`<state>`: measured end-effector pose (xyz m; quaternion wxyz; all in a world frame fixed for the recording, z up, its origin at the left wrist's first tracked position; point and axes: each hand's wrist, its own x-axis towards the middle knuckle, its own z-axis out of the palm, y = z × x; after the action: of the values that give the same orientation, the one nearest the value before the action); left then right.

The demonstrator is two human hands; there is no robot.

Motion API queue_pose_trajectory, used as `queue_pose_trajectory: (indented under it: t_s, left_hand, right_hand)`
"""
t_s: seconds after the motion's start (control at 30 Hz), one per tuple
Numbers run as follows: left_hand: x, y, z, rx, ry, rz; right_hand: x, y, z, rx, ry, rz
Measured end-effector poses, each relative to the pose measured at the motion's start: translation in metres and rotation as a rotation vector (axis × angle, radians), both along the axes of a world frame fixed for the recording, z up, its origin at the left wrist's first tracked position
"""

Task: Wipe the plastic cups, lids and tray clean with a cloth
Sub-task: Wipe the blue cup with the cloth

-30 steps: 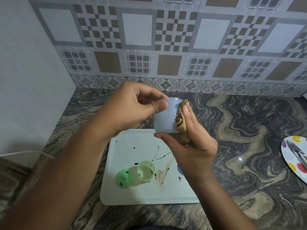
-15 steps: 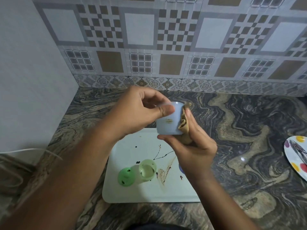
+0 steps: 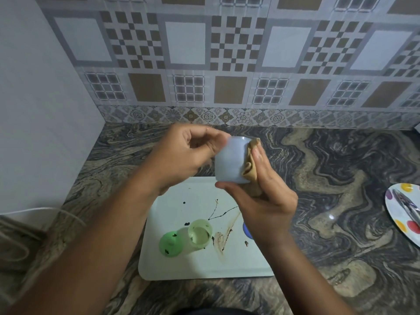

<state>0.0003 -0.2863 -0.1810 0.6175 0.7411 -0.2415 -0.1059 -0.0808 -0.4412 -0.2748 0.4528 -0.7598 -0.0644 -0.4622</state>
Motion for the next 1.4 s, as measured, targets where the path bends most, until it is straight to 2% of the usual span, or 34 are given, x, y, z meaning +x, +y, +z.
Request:
queue_pose_trajectory:
  t_s: [0.1, 0.17, 0.23, 0.33, 0.4, 0.5, 0.53, 0.6, 0.67, 0.7, 0.73, 0.77, 0.87, 0.93, 1.0, 1.1, 1.13, 1.17, 1.2, 1.3, 1.33, 1.37, 1.4]
  left_hand:
    - [0.001, 0.0, 0.0, -0.06, 0.054, -0.005]
    - [0.002, -0.001, 0.004, -0.07, 0.039, 0.014]
    - [0.003, -0.002, 0.008, -0.004, -0.054, 0.014]
    - [0.001, -0.002, 0.014, 0.065, -0.162, 0.01]
    - [-0.002, -0.001, 0.014, 0.008, -0.103, 0.003]
    - [-0.002, -0.001, 0.011, -0.05, 0.034, -0.023]
    - [-0.001, -0.001, 0.01, -0.074, 0.056, -0.021]
    - [0.0, -0.001, 0.011, -0.109, 0.067, -0.008]
    - [-0.002, -0.003, 0.016, -0.101, 0.036, -0.01]
    - [-0.003, -0.003, 0.018, -0.089, 0.009, -0.01]
    - [-0.003, -0.003, 0.02, -0.084, -0.019, -0.009]
    - [-0.004, -0.003, 0.021, -0.088, -0.037, -0.002]
    - [-0.002, -0.004, 0.015, -0.11, 0.047, 0.005]
    - [-0.001, -0.004, 0.011, -0.157, 0.137, 0.001]
    - [0.001, -0.003, 0.012, -0.184, 0.162, 0.004]
    - [0.003, 0.001, 0.021, -0.055, 0.062, -0.014]
    - [0.004, 0.003, 0.023, -0.003, 0.022, -0.026]
    - [0.004, 0.003, 0.024, 0.023, -0.005, -0.035]
    - [0.004, 0.004, 0.023, 0.016, -0.008, -0.04]
    - [0.006, 0.003, 0.012, -0.076, 0.123, -0.052]
    - [0.007, 0.003, 0.008, -0.096, 0.167, -0.055]
    - [0.008, 0.004, 0.006, -0.101, 0.182, -0.048]
    - [0.009, 0.004, 0.005, -0.088, 0.167, -0.031]
  right_hand:
    - [0.002, 0.002, 0.005, 0.112, -0.01, 0.027]
    - [0.003, 0.003, 0.007, 0.033, -0.018, -0.002]
    - [0.003, 0.002, 0.01, -0.084, -0.031, -0.008]
    - [0.003, -0.002, 0.009, -0.093, -0.037, 0.035]
    - [0.001, -0.001, 0.009, 0.066, -0.012, 0.069]
    - [0.001, 0.007, 0.008, 0.498, 0.089, 0.211]
    - [0.0, 0.01, 0.01, 0.547, 0.1, 0.241]
    - [0.001, 0.009, 0.014, 0.395, 0.075, 0.162]
    - [0.002, 0.003, 0.011, 0.08, -0.008, 0.035]
    - [0.003, 0.0, 0.01, -0.006, -0.037, 0.005]
    - [0.003, -0.001, 0.009, 0.005, -0.03, 0.01]
    - [0.003, 0.0, 0.009, 0.095, -0.002, 0.039]
    - [-0.001, 0.013, 0.024, 0.662, 0.135, 0.274]
    - [-0.001, 0.015, 0.028, 0.848, 0.186, 0.353]
    - [-0.001, 0.014, 0.03, 0.781, 0.167, 0.346]
    - [0.003, 0.006, 0.016, 0.257, 0.052, 0.135]
    - [0.006, 0.002, 0.009, 0.122, 0.018, 0.095]
    - [0.007, 0.001, 0.004, 0.096, 0.013, 0.092]
    - [0.006, 0.002, 0.002, 0.16, 0.036, 0.104]
    - [0.003, 0.014, 0.012, 0.605, 0.104, 0.277]
    - [0.002, 0.017, 0.013, 0.684, 0.12, 0.318]
    - [0.001, 0.018, 0.016, 0.712, 0.129, 0.338]
    - [0.002, 0.017, 0.017, 0.645, 0.122, 0.294]
